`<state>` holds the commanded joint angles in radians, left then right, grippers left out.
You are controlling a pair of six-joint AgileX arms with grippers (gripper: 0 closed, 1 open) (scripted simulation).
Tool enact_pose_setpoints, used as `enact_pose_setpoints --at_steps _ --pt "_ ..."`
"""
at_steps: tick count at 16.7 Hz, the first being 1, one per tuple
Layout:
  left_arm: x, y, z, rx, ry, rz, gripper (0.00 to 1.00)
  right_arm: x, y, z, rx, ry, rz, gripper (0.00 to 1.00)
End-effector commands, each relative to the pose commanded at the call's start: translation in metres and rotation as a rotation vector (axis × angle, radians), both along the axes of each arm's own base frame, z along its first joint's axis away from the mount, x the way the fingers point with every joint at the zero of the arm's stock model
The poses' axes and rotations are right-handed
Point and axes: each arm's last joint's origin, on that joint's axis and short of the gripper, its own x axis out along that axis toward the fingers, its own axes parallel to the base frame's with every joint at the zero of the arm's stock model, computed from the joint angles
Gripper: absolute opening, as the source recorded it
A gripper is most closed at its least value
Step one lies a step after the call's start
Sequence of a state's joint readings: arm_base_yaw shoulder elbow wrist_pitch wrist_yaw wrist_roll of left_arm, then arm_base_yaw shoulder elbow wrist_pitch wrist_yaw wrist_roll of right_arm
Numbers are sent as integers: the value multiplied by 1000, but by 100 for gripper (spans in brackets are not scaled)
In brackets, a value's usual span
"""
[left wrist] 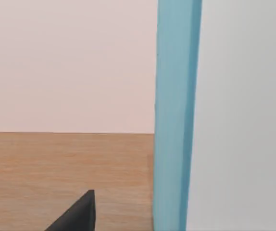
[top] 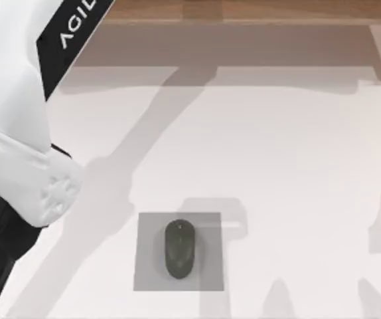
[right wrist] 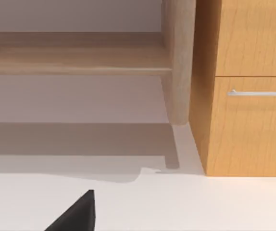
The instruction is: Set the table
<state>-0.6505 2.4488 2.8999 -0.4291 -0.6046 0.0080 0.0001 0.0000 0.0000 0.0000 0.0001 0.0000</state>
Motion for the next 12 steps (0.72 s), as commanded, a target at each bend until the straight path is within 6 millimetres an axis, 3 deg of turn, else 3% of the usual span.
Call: enact_pose_setpoints --at_steps 1,12 --pt "0 0 0 0 0 0 100 0 0 0 0 0 0 100" --pt "0 0 0 0 0 0 17 0 0 0 0 0 0 100"
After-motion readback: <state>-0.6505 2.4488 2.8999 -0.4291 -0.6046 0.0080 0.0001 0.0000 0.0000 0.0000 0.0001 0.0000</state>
